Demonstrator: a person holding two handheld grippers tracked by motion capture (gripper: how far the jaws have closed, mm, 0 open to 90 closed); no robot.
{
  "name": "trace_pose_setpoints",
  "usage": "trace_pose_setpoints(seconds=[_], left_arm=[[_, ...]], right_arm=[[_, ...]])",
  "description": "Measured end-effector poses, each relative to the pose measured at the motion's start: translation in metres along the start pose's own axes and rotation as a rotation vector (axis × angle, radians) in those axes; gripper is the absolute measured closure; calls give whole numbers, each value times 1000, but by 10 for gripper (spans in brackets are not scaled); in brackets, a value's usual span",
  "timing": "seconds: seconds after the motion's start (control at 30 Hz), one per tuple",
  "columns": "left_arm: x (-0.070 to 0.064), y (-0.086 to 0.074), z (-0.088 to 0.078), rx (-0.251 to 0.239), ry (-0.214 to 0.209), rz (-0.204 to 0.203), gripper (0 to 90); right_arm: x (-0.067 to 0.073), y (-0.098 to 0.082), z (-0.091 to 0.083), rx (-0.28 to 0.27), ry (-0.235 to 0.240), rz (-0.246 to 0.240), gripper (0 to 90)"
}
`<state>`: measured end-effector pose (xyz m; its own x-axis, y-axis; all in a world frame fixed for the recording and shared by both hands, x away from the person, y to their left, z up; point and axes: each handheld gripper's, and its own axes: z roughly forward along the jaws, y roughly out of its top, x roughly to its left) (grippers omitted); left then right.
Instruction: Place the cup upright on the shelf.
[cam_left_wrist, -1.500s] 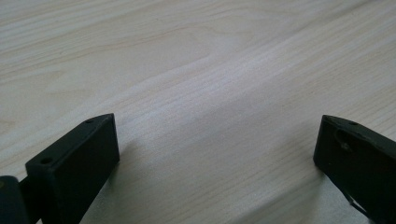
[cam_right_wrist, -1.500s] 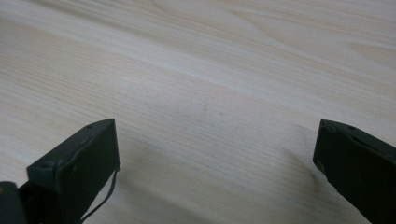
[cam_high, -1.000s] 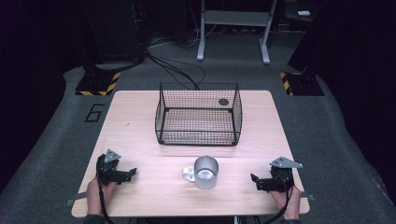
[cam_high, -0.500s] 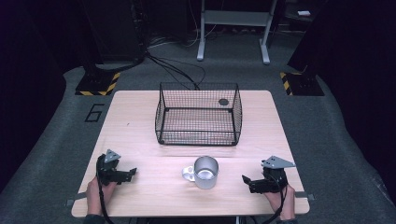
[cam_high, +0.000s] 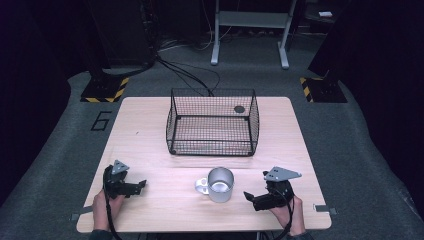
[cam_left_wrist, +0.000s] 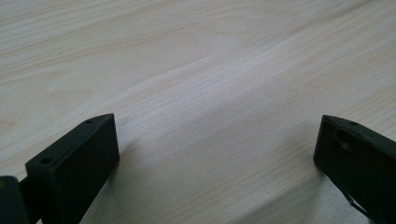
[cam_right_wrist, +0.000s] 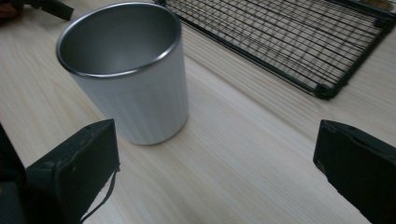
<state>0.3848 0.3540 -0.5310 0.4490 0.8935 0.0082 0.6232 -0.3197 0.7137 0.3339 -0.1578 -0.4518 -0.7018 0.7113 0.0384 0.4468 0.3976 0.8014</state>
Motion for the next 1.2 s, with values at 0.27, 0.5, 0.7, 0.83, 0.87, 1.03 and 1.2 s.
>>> trace_pose_setpoints(seconds=[0.27,0.5,0.7,0.83,0.87,1.03,1.2], left_arm=[[0,0,0,1,0,0,0],[0,0,0,0,0,0,0],[0,0,0,1,0,0,0],[0,0,0,-2,1,0,0],[0,0,0,-3,1,-1,0],[0,0,0,-3,1,0,0],[0,0,0,0,0,0,0]], right_arm=[[12,11,12,8,58,-38,0],[25,21,29,30,100,-63,0],[32,28,43,39,127,-88,0],[37,33,51,55,127,-103,0],[38,34,53,60,130,-113,0],[40,39,63,70,137,-126,0],[43,45,69,81,143,-134,0]])
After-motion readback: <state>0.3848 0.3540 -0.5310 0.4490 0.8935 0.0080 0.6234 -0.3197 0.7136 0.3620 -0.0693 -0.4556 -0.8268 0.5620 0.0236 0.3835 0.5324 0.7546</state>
